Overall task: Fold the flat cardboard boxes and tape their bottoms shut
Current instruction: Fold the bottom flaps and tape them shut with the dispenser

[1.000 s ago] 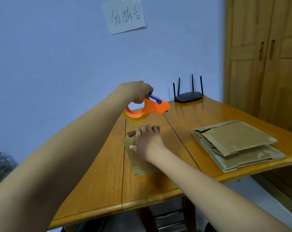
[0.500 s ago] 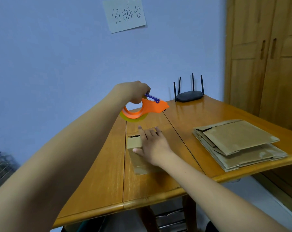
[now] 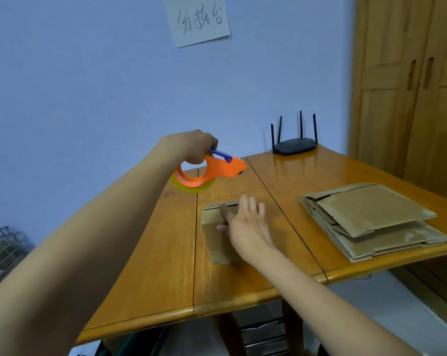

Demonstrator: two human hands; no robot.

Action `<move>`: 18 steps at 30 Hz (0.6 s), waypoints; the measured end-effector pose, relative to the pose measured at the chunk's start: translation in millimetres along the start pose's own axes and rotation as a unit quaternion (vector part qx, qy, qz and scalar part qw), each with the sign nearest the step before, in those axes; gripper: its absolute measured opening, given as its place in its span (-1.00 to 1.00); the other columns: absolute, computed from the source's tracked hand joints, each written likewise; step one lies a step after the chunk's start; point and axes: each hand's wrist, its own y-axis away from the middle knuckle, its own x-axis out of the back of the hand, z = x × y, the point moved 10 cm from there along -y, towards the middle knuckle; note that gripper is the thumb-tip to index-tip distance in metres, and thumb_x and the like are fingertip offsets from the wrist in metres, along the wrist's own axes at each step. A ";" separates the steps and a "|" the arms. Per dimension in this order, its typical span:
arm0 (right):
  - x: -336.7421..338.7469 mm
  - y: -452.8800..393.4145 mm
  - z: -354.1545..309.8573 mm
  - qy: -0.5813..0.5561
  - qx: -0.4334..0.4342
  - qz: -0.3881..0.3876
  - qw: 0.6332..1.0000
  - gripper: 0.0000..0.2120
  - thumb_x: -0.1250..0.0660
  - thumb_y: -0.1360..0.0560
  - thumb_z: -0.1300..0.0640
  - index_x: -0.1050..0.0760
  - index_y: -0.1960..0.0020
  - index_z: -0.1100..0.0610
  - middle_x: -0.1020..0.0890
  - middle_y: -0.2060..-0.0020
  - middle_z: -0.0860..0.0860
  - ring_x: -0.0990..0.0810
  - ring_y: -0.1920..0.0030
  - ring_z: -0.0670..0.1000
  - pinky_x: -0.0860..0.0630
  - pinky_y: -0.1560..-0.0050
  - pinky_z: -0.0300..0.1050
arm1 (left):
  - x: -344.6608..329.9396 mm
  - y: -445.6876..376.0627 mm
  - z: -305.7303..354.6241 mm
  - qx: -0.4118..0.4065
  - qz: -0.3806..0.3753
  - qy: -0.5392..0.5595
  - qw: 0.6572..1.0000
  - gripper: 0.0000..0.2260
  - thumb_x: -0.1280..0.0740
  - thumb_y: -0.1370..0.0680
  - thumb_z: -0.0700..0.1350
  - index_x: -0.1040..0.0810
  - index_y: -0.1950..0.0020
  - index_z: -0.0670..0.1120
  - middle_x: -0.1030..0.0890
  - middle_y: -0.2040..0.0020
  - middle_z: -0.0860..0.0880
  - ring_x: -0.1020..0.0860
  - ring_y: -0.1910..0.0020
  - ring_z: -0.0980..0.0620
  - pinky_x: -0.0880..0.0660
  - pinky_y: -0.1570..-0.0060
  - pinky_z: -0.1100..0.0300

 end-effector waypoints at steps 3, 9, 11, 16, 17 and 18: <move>-1.2 4.8 4.9 -0.001 -0.049 0.004 0.999 -0.58 -0.38 -0.49 -0.22 -0.58 -0.27 -0.06 -0.49 -0.13 0.26 -0.34 -0.07 0.20 -0.31 -0.02 0.12 | -10.0 9.1 -6.8 0.007 -0.006 0.009 1.000 -0.62 -0.25 -0.53 -0.37 -0.45 -0.30 -0.07 -0.54 -0.09 -0.10 -0.46 0.03 -0.06 -0.35 0.14 0.15; -0.2 5.5 12.2 -0.023 -0.085 0.003 0.996 -0.64 -0.40 -0.43 -0.27 -0.65 -0.17 -0.16 -0.37 -0.38 0.26 -0.27 -0.33 0.26 -0.28 -0.28 0.38 | -34.5 28.0 -22.8 0.028 -0.026 0.033 0.999 -0.63 -0.22 -0.52 -0.36 -0.44 -0.28 -0.05 -0.48 0.01 -0.05 -0.46 0.06 -0.07 -0.31 0.30 0.20; -0.5 5.9 11.8 -0.033 -0.084 -0.005 0.996 -0.63 -0.35 -0.47 -0.28 -0.63 -0.20 -0.17 -0.30 -0.44 0.27 -0.22 -0.39 0.27 -0.21 -0.35 0.39 | -42.4 30.7 -25.5 0.032 -0.028 0.045 0.998 -0.62 -0.21 -0.52 -0.37 -0.43 -0.27 -0.05 -0.50 0.00 -0.07 -0.46 0.07 -0.07 -0.29 0.35 0.22; 0.5 6.2 7.3 -0.029 -0.049 -0.028 0.998 -0.56 -0.21 -0.56 -0.28 -0.59 -0.30 -0.10 -0.34 -0.48 0.21 -0.22 -0.52 0.19 0.06 -0.49 0.29 | -56.8 35.8 -31.1 0.033 -0.024 0.068 0.997 -0.63 -0.22 -0.52 -0.37 -0.43 -0.26 -0.04 -0.54 -0.03 -0.08 -0.48 0.06 -0.08 -0.33 0.28 0.20; 1.6 6.5 5.5 -0.024 -0.038 -0.022 0.999 -0.56 -0.21 -0.57 -0.27 -0.60 -0.29 -0.07 -0.38 -0.46 0.19 -0.25 -0.52 0.17 0.08 -0.51 0.27 | -60.3 37.0 -31.7 0.032 -0.024 0.070 0.997 -0.62 -0.23 -0.52 -0.37 -0.43 -0.26 -0.04 -0.55 -0.04 -0.09 -0.49 0.06 -0.08 -0.35 0.25 0.19; 2.0 6.2 3.8 -0.022 -0.030 -0.019 0.999 -0.57 -0.23 -0.57 -0.25 -0.62 -0.27 -0.04 -0.40 -0.45 0.18 -0.26 -0.53 0.15 0.08 -0.52 0.26 | -64.7 37.9 -32.7 0.031 -0.025 0.072 0.997 -0.62 -0.23 -0.51 -0.37 -0.43 -0.26 -0.03 -0.55 -0.05 -0.09 -0.49 0.05 -0.09 -0.37 0.22 0.17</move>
